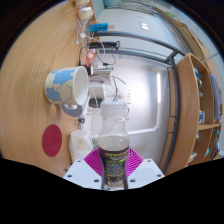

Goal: Pour water

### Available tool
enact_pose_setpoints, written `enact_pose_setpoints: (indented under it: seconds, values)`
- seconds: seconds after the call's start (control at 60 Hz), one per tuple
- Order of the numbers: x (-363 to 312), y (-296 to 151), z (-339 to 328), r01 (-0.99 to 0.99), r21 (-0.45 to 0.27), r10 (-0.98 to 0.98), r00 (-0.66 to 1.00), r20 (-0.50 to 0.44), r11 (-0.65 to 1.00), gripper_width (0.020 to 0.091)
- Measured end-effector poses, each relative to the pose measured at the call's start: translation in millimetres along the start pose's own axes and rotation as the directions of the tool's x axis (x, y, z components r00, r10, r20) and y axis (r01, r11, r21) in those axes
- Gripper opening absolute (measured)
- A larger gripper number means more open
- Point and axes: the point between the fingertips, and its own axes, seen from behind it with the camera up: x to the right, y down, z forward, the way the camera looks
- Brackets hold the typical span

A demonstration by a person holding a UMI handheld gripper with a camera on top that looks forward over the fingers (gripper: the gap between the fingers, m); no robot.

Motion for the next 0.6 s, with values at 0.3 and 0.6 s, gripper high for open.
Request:
enact_pose_setpoints:
  seconds: [0.3, 0.6]
  values:
    - [16.5, -52.2, 30.7, 0.443, 0.035, -0.438, 0.894, -0.100, 0.896, 0.0249]
    - [6.2, -54.2, 39.6, 0.567, 0.025, -0.562, 0.821, -0.099, 0.823, 0.0249]
